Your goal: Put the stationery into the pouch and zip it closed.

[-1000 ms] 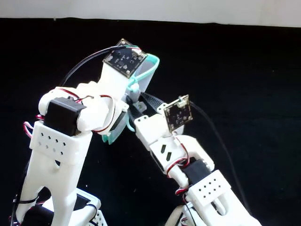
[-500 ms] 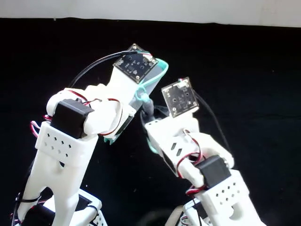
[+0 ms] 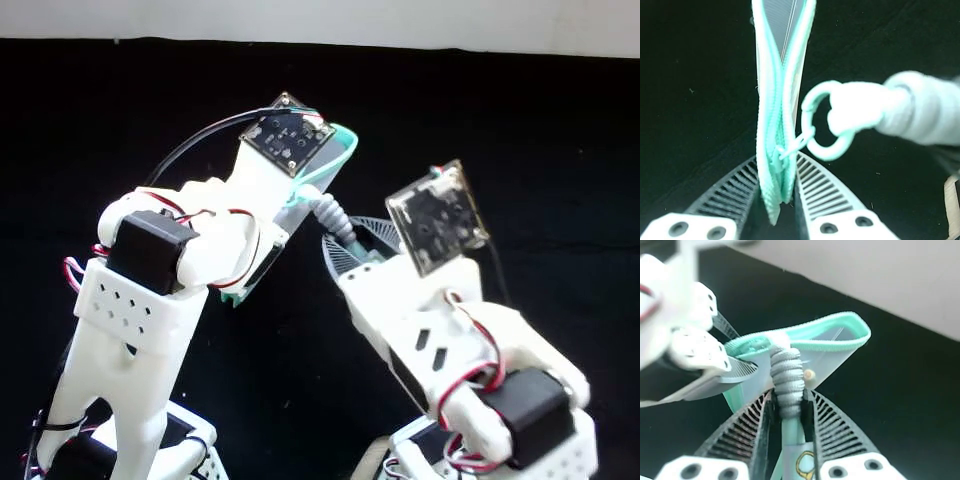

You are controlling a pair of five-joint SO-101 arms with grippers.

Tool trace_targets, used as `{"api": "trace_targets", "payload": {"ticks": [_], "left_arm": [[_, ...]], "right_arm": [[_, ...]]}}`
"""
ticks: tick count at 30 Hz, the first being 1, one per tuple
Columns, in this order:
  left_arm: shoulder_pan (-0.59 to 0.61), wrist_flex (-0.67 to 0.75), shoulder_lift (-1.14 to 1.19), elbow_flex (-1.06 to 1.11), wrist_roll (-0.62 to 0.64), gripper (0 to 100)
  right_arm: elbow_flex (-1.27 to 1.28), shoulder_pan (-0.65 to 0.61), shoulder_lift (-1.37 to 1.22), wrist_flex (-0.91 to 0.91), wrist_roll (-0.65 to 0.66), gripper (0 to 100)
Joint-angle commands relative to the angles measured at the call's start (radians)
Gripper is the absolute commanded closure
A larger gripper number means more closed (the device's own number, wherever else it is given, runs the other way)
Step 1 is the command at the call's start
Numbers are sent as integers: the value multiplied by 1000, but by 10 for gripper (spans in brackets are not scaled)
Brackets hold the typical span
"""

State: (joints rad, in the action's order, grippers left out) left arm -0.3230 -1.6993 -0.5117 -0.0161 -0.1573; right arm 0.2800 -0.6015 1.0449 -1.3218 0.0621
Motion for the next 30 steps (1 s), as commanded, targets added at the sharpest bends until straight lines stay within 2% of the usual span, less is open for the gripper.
{"api": "trace_targets", "payload": {"ticks": [1, 9, 21, 30], "left_arm": [[5, 3, -24, 1, -2, 994], [5, 3, -24, 1, -3, 994], [5, -20, -24, -4, -6, 994], [5, -52, -25, -8, -38, 994]], "right_arm": [[-91, 41, 1, -4, 34, 993], [-25, 156, -1, 139, 107, 993], [179, 254, -4, 380, 104, 993], [193, 346, -79, 456, 101, 993]]}}
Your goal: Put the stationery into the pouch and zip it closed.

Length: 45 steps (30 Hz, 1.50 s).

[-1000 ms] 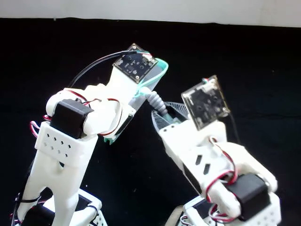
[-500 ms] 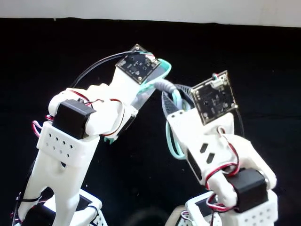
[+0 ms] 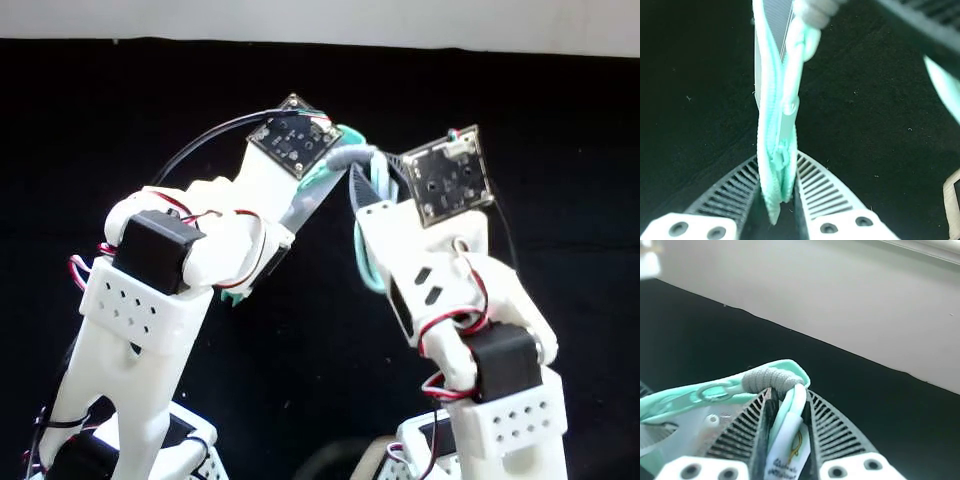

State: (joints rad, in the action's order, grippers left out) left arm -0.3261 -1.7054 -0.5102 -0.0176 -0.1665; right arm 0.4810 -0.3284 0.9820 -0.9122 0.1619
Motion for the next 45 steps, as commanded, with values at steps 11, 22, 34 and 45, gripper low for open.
{"api": "trace_targets", "payload": {"ticks": [11, 22, 34, 45], "left_arm": [[15, -55, -116, 18, -38, 994], [16, -55, -199, 128, -58, 994], [18, -57, -219, 130, -58, 994], [18, -57, -219, 130, -58, 994]], "right_arm": [[-10, 153, -61, 114, 3, 993], [-2, 257, -64, 128, 2, 993], [1, 369, -111, 166, 0, 993], [-4, 458, -189, 217, 0, 993]]}}
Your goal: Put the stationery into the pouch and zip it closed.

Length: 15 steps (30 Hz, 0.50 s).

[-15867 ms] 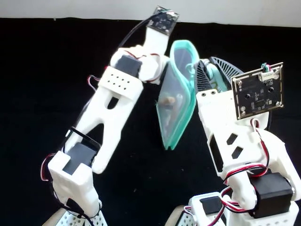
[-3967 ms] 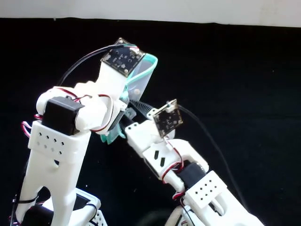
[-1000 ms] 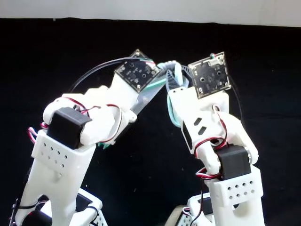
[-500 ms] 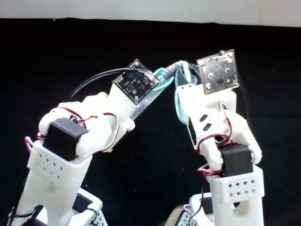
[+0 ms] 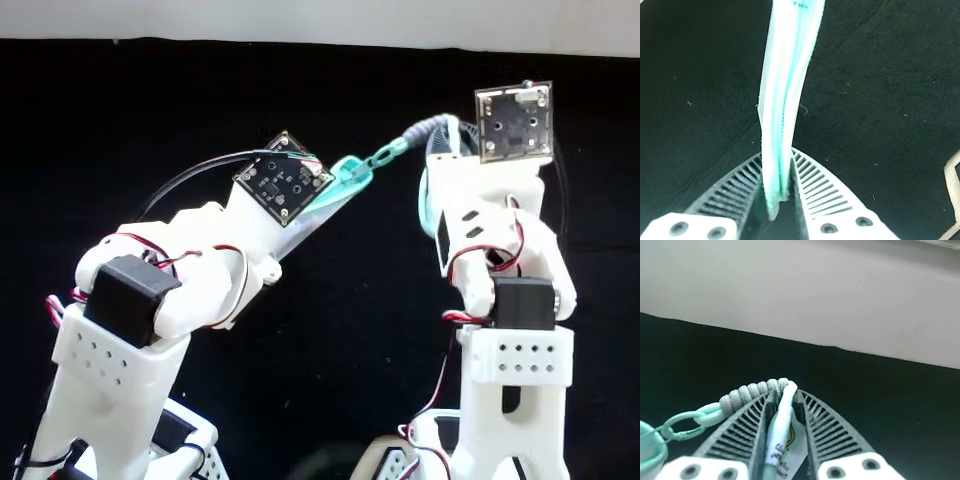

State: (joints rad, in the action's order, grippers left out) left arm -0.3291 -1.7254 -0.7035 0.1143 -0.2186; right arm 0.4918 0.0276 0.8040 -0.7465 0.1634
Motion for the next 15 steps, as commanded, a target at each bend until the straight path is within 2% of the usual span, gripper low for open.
{"api": "trace_targets", "payload": {"ticks": [1, 7, 11, 13, 15], "left_arm": [[21, -37, -25, -2, -6, 994], [21, -37, -25, -2, -6, 994], [21, -37, -25, -4, -6, 994], [21, -37, -25, -4, -6, 994], [21, -37, -25, -4, -6, 994]], "right_arm": [[-13, 114, -19, 61, -2, 993], [-18, 170, -94, 82, -2, 993], [-21, 157, -104, 82, -2, 988], [-21, 110, -85, 79, 0, 953], [-22, 73, -70, 56, -2, 858]]}}
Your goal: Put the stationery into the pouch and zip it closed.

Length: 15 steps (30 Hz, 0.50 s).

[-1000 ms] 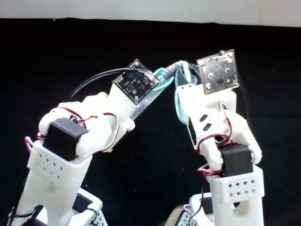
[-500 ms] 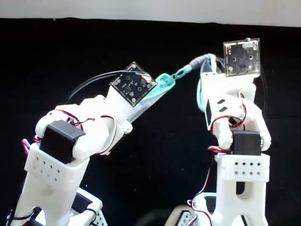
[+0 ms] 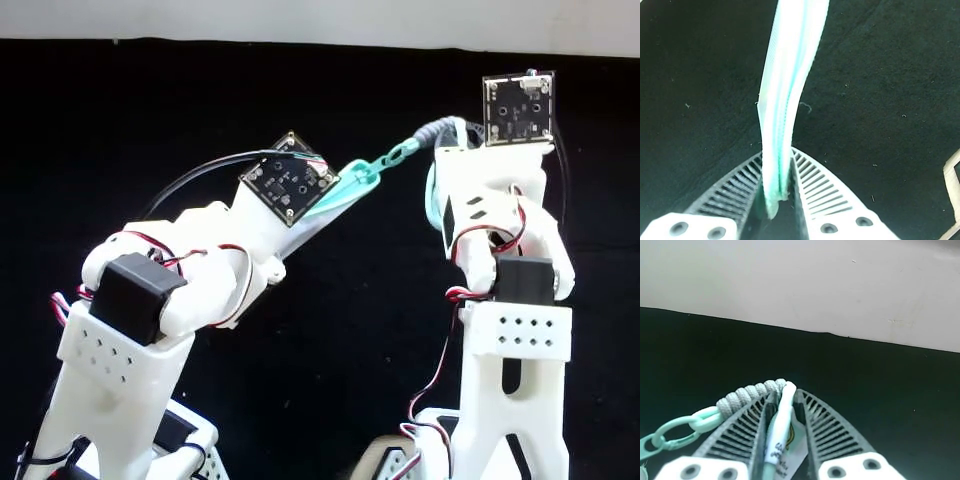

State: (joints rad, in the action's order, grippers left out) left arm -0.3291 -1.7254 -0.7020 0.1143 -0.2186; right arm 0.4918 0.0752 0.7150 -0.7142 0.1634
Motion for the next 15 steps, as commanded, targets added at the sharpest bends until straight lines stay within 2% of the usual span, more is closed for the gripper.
{"api": "trace_targets", "payload": {"ticks": [1, 4, 7, 10, 15], "left_arm": [[21, -37, -27, -4, -6, 994], [21, -35, -27, -5, -6, 994], [21, -31, -27, -13, -5, 994], [21, -28, -27, -15, -5, 994], [21, 38, -19, -119, -3, 994]], "right_arm": [[-33, 2, 22, -2, -2, 794], [-91, -47, 28, -108, -104, 663], [-199, -56, 33, -194, -210, 655], [-332, -81, 35, -283, -262, 655], [-470, -249, 35, -564, -276, 656]]}}
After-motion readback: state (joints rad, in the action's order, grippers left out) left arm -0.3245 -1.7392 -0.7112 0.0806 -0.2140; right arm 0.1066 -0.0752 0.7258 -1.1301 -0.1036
